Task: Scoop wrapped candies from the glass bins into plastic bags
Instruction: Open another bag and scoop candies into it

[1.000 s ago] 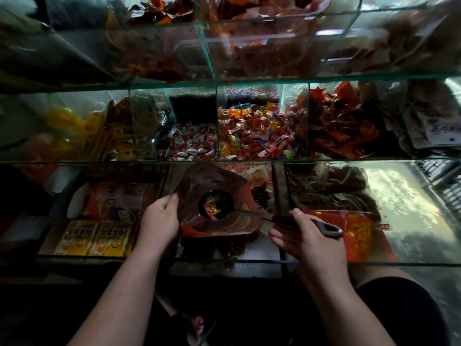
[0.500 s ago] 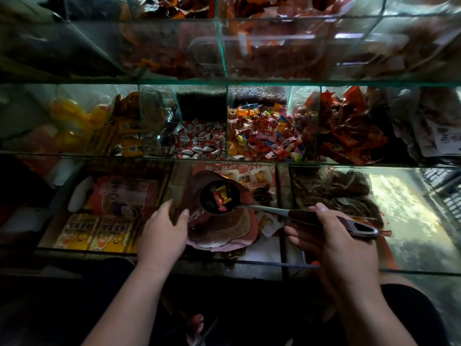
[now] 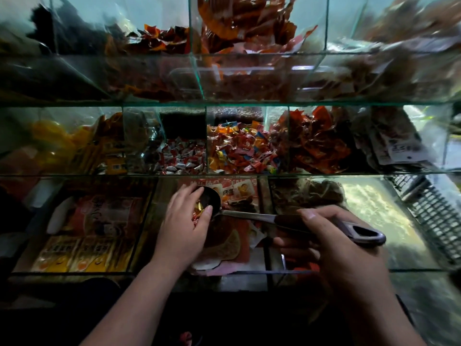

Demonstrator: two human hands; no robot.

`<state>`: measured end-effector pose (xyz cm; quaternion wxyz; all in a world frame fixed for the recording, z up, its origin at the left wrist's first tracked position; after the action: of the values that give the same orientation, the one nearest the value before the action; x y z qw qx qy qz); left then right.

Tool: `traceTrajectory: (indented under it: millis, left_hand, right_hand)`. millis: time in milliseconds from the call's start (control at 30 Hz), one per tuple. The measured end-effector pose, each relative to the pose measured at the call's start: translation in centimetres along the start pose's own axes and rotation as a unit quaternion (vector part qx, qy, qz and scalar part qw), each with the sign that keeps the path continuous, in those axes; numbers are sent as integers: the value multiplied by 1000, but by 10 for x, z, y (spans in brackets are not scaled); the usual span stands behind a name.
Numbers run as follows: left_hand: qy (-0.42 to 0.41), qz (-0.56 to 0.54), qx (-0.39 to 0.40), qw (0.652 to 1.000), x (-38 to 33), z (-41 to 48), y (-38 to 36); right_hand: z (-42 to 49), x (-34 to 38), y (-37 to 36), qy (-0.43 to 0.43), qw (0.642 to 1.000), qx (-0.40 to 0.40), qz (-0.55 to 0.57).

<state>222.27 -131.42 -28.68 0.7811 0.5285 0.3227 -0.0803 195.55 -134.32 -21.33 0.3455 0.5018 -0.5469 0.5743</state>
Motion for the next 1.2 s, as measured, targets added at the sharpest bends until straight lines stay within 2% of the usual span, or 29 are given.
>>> traceTrajectory:
  millis: [167, 300, 400, 500, 600, 700, 967, 1200]
  left_hand:
    - [-40, -57, -16, 997, -32, 28, 4]
    - [6, -138, -5, 990, -42, 56, 0]
    - [27, -158, 24, 987, -43, 68, -7]
    - [31, -145, 50, 988, -44, 76, -15]
    - [30, -145, 76, 986, -44, 80, -23]
    - [52, -147, 89, 984, -39, 80, -30]
    - [84, -133, 94, 983, -30, 82, -39]
    - [84, -115, 102, 985, -30, 83, -43]
  right_hand:
    - [6, 18, 13, 22, 997, -62, 50]
    - [30, 24, 17, 29, 990, -105, 86]
    - [47, 26, 13, 98, 986, -116, 64]
    - [58, 29, 3, 240, 965, -71, -80]
    - [68, 25, -13, 313, 927, 29, -203]
    - [73, 24, -14, 333, 902, 64, -266]
    - [62, 25, -15, 399, 831, 72, -380]
    - [63, 23, -30, 336, 807, 172, -453]
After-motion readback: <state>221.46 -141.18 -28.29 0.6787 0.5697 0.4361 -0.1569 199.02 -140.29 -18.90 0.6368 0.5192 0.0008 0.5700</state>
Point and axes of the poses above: each hand's wrist, its own z-axis towards the middle knuckle, its own y-axis out of the back of the hand, x = y × z, the point moved 5 cm from there along z, towards the middle knuckle, and after that the axes turned 3 degrees about z, right-handed, at the moved point
